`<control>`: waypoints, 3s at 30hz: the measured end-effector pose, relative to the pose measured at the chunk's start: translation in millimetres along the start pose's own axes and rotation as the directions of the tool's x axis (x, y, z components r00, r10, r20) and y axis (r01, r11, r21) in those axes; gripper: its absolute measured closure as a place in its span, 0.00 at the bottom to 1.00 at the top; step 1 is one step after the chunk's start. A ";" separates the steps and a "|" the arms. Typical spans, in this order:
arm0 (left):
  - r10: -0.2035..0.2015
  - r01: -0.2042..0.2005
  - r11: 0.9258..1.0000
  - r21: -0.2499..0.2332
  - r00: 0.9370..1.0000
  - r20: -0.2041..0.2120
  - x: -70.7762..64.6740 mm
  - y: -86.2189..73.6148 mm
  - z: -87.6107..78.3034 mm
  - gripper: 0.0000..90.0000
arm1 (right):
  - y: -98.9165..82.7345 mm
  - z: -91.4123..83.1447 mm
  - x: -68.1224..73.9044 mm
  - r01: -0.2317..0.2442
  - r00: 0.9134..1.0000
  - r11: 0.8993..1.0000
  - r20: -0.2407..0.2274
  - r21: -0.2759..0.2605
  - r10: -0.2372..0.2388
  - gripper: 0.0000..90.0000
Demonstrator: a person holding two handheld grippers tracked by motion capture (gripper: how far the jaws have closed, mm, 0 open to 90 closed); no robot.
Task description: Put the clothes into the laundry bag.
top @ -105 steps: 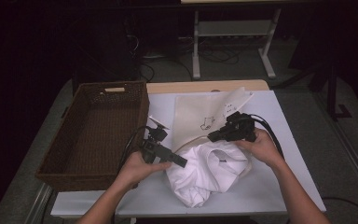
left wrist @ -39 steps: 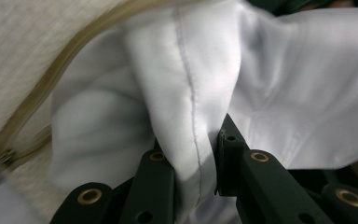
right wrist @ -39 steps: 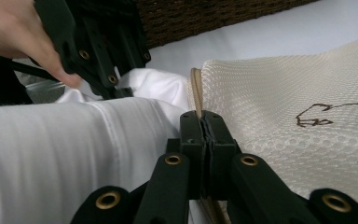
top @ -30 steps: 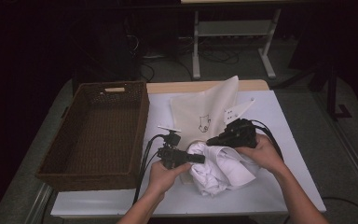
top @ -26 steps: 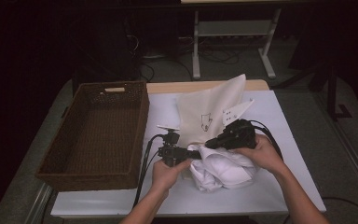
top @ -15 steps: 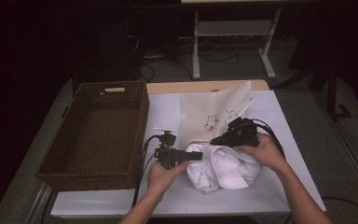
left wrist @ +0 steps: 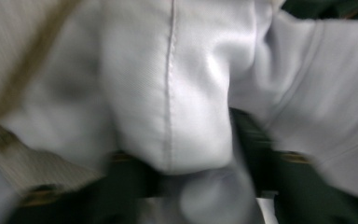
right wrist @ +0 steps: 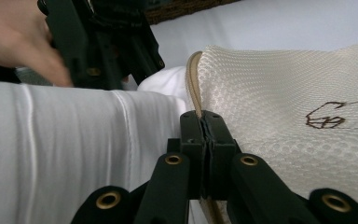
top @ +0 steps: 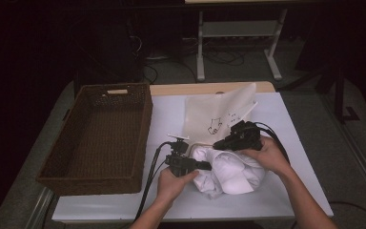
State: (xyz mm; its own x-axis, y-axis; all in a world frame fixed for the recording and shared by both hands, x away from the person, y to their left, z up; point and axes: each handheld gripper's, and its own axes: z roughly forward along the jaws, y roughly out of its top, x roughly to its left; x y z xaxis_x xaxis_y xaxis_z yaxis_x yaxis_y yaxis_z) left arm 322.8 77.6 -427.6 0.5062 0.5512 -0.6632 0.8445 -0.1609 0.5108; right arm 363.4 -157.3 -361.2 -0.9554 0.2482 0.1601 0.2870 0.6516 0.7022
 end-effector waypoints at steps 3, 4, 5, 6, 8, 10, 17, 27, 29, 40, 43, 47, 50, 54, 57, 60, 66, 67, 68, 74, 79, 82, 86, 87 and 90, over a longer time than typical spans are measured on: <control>0.070 -0.071 0.997 -0.027 0.996 -0.060 -9.5 -0.6 -5.5 0.89 | 0.9 1.1 -0.8 0.009 1.000 1.000 0.003 -0.004 -0.009 0.97; 0.094 -0.097 0.995 -0.032 0.992 -0.083 -14.3 -1.0 -8.9 0.89 | 1.9 0.8 -0.2 0.012 1.000 1.000 -0.002 -0.011 -0.012 0.97; 0.107 -0.111 0.993 -0.034 0.990 -0.096 -18.4 -0.9 -12.9 0.90 | 3.2 0.5 0.9 0.017 1.000 1.000 -0.005 -0.019 -0.017 0.97; 0.112 -0.116 0.993 -0.036 0.989 -0.096 -22.1 -0.9 -16.9 0.90 | 4.9 0.2 2.0 0.022 1.000 0.999 -0.010 -0.028 -0.022 0.97; 0.126 -0.130 0.991 -0.033 0.988 -0.091 -30.7 -1.7 -25.5 0.90 | 9.6 0.9 4.7 0.037 0.999 0.998 -0.022 -0.042 -0.038 0.97; 0.146 -0.149 0.988 -0.025 0.985 -0.092 -39.4 -4.1 -35.5 0.90 | 15.1 2.9 9.7 0.056 0.998 0.997 -0.041 -0.049 -0.058 0.97; 0.142 -0.146 0.989 -0.025 0.983 -0.118 -39.4 0.2 -40.3 0.90 | 27.2 7.1 16.3 0.079 0.996 0.995 -0.047 -0.063 -0.082 0.97; -0.011 -0.014 0.990 -0.139 0.985 -0.173 -4.2 12.9 -12.9 0.90 | 20.9 -13.6 19.6 0.075 0.997 0.997 -0.018 -0.034 -0.076 0.97; 0.003 -0.030 0.990 -0.136 0.982 -0.190 -6.4 13.3 -13.7 0.89 | 17.8 -11.9 16.3 0.060 0.998 0.998 -0.017 -0.015 -0.060 0.97; 0.027 -0.037 0.997 -0.071 0.990 -0.136 -17.7 -8.5 -47.1 0.44 | 3.7 -4.5 2.2 -0.002 1.000 1.000 0.000 -0.007 0.002 0.97; 0.043 -0.050 0.998 -0.046 0.991 -0.126 -22.3 -15.9 -52.3 0.40 | 3.6 -5.4 2.0 -0.001 1.000 1.000 0.003 -0.008 0.001 0.97; 0.059 -0.059 0.998 0.005 0.988 -0.141 -20.5 -22.5 -41.3 0.43 | 4.3 -3.6 2.4 -0.006 1.000 1.000 0.005 -0.010 0.006 0.97; 0.026 -0.030 0.999 -0.034 0.992 -0.120 -11.3 -22.4 -28.4 0.68 | 5.6 -1.1 4.3 0.000 1.000 1.000 0.006 -0.011 0.000 0.97; 0.023 -0.033 0.994 -0.105 0.995 -0.102 -12.2 -13.3 -17.8 0.93 | 5.8 2.8 6.4 0.009 1.000 1.000 0.015 -0.002 -0.009 0.97; 0.058 -0.075 0.987 -0.145 0.991 -0.120 -24.8 -2.8 -21.3 0.95 | 9.0 1.0 7.7 0.013 1.000 1.000 0.015 -0.018 -0.012 0.97; 0.061 -0.080 0.979 -0.187 0.993 -0.106 -36.2 11.3 -31.4 0.95 | 17.5 -5.8 14.6 0.039 0.999 0.999 0.021 -0.024 -0.039 0.97; 0.049 -0.076 0.979 -0.188 0.989 -0.143 -32.6 16.6 -21.6 0.95 | 20.2 -13.5 17.2 0.046 0.998 0.999 0.048 -0.013 -0.046 0.97; 0.042 -0.071 0.979 -0.190 0.987 -0.152 -29.5 16.5 -16.2 0.95 | 19.8 -13.6 17.3 0.046 0.998 0.999 0.046 -0.010 -0.046 0.97; 0.039 -0.072 0.979 -0.189 0.985 -0.170 -26.1 16.2 -10.7 0.95 | 19.4 -13.6 17.5 0.048 0.998 0.999 0.046 -0.010 -0.047 0.97; 0.024 -0.054 0.982 -0.181 0.986 -0.166 -14.5 16.7 -1.7 0.94 | 10.9 -9.6 12.6 0.029 0.999 1.000 0.032 -0.004 -0.029 0.97; 0.073 -0.100 0.983 -0.153 0.981 -0.178 -19.9 7.6 -27.3 0.70 | 3.3 -8.4 4.8 0.006 1.000 1.000 0.025 -0.008 -0.006 0.97; 0.066 -0.091 0.983 -0.162 0.986 -0.155 -21.0 2.5 -47.6 0.61 | 2.0 -8.0 2.3 -0.003 1.000 1.000 0.025 -0.007 0.004 0.97; 0.066 -0.075 0.990 -0.123 0.995 -0.073 -23.9 1.7 -57.8 0.55 | 2.9 -6.7 1.7 -0.005 0.999 1.000 0.033 -0.007 0.006 0.97; 0.073 -0.080 0.991 -0.103 0.995 -0.071 -24.9 1.5 -56.9 0.54 | 2.9 -6.3 1.3 -0.005 0.999 1.000 0.033 -0.007 0.005 0.97; 0.058 -0.060 0.997 -0.038 0.997 -0.058 -23.5 0.8 -44.7 0.46 | 3.6 -4.9 0.1 -0.011 0.999 1.000 0.031 -0.010 0.011 0.97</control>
State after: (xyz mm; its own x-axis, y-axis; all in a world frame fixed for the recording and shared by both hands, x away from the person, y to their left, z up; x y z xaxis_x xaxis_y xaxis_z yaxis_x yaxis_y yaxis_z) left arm 303.7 101.1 -387.1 0.5435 0.5877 -0.5993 0.8052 -0.1630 0.5702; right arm 364.0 -158.4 -355.3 -0.9494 0.2779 0.1465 0.2969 0.6412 0.7076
